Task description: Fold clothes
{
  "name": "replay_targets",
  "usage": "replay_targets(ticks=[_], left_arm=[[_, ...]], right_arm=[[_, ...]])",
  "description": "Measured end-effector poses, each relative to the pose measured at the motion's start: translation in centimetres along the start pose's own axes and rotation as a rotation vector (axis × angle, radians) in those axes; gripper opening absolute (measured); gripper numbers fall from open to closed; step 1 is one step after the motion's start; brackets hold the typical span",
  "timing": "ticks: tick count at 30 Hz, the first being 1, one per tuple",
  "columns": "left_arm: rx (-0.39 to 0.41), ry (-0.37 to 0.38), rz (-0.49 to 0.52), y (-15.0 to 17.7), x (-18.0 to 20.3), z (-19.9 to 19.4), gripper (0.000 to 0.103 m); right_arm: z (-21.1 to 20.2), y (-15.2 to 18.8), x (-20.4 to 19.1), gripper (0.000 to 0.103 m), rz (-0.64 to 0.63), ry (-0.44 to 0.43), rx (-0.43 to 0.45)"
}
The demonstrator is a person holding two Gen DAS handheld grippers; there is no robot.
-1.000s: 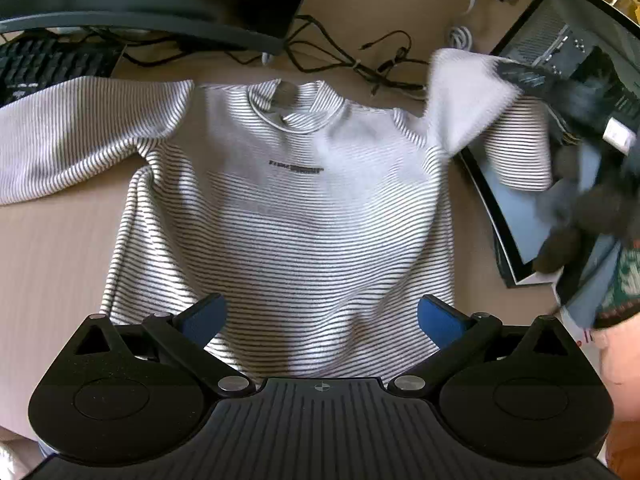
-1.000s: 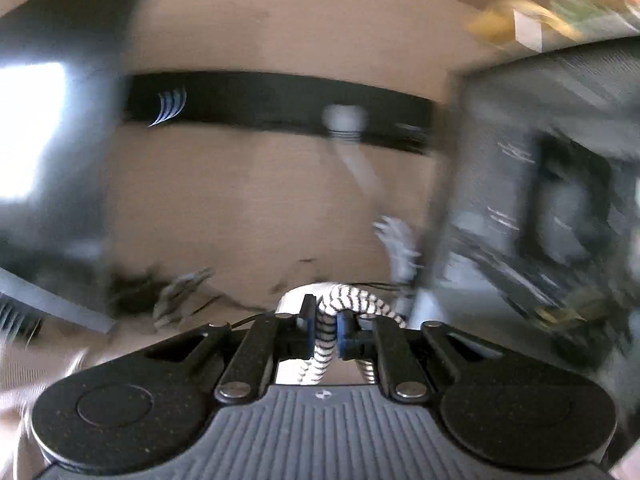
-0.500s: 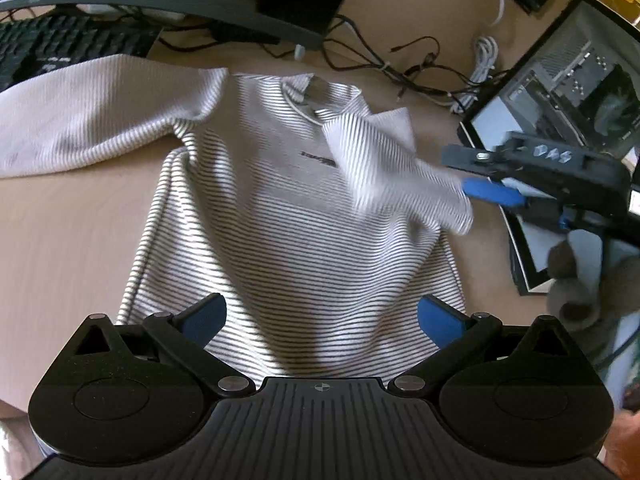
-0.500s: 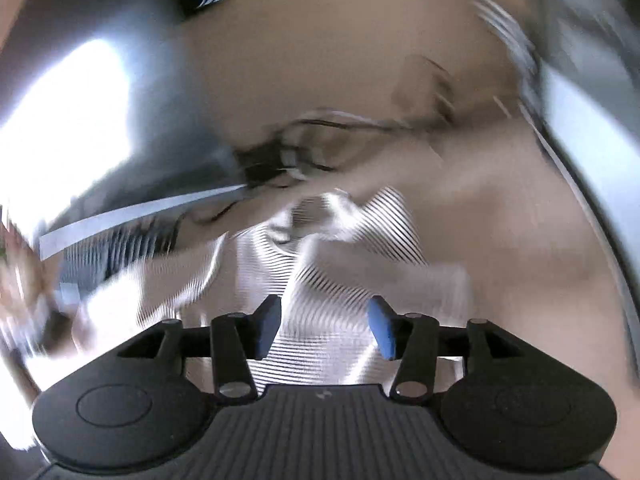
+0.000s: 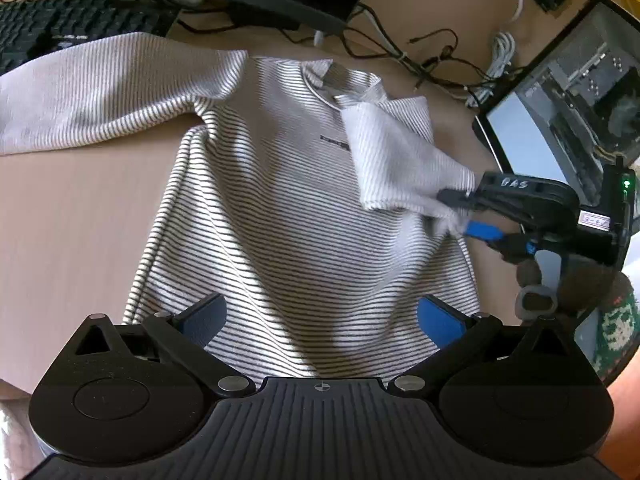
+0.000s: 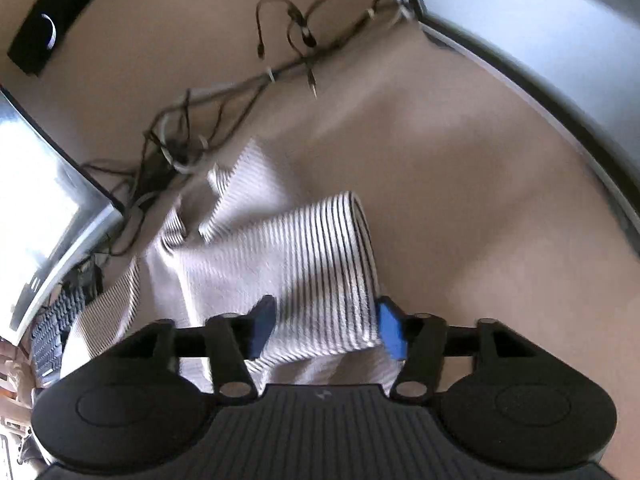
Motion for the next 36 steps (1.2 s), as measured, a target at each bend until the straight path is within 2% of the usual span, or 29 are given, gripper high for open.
replay_targets(ticks=[1,2,4,8,11,13,17,21,23,27,33,36], left_arm=[[0.002,0.003,0.006,-0.1,0.1,0.0,0.103],[0.003,0.005,0.013,-0.1,0.3,0.0,0.103],[0.010,0.018,0.022,-0.4,0.7,0.0,0.103],[0.018,0.056,0.042,-0.6,1.6,0.1,0.103],[0.023,0.085,0.054,-0.7,2.1,0.1,0.103],[0.033,0.104,0.064,-0.8,2.4,-0.1,0.103],[0.051,0.127,0.079,-1.0,2.7,-0.5,0.103],[0.059,0.137,0.079,-1.1,2.5,-0.8,0.103],[0.060,0.140,0.079,-1.0,2.4,-0.9,0.103],[0.053,0.132,0.077,-0.9,2.1,-1.0,0.103],[0.026,0.119,0.075,-0.6,2.0,-0.4,0.103],[0.007,0.120,0.086,-0.2,2.5,0.1,0.103]], right_arm=[[-0.5,-0.2,-0.2,0.018,0.007,-0.017,0.012],[-1.0,-0.5,-0.4,0.015,0.015,-0.034,0.025],[-3.8,-2.4,-1.2,0.012,0.021,-0.074,0.103],[-13.3,-8.1,-3.6,0.011,-0.100,-0.088,0.425],[-19.3,-11.0,-5.3,0.011,-0.194,-0.057,0.622],[-21.1,-11.7,-5.8,0.005,-0.236,-0.010,0.684],[-21.8,-11.9,-5.7,0.003,-0.225,0.037,0.699],[-21.4,-11.3,-6.7,0.003,-0.244,0.047,0.687],[-20.9,-10.9,-6.7,0.003,-0.254,0.050,0.659],[-17.8,-9.3,-5.0,0.004,-0.224,0.084,0.545],[-12.4,-6.9,-0.9,0.008,-0.296,0.291,0.440],[-10.3,-5.4,-0.4,0.017,-0.478,0.402,0.440]])
Point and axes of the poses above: each gripper's, at about its wrist camera, not at the fingertips, and z roughly the way its jaws point, x to its right, y to its underside, the point moved 4 cm from there along z, roughly the way its jaws point, and after that the axes turned 5 degrees about x, right-handed, at the moved point
